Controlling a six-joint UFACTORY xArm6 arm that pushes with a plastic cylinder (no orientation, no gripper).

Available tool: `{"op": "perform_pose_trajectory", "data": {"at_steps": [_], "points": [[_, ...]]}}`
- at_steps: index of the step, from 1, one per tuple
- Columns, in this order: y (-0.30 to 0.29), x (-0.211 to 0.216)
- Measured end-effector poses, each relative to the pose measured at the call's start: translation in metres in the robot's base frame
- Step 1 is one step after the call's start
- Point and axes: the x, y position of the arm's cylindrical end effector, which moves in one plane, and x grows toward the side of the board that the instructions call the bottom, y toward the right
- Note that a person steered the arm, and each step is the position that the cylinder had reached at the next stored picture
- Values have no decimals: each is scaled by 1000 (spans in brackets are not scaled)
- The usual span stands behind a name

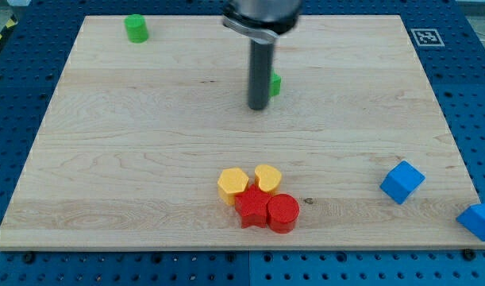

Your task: Move green circle to the top centre

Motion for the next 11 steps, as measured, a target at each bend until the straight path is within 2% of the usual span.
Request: {"op": "perform_pose_trajectory", "data": {"at_steps": [4,5,6,8,9,10,11], "points": [[-249,-132],[-252,-162],[-229,-162],[-100,-160],[-89,-160],[-124,-167],[-126,-181]]}}
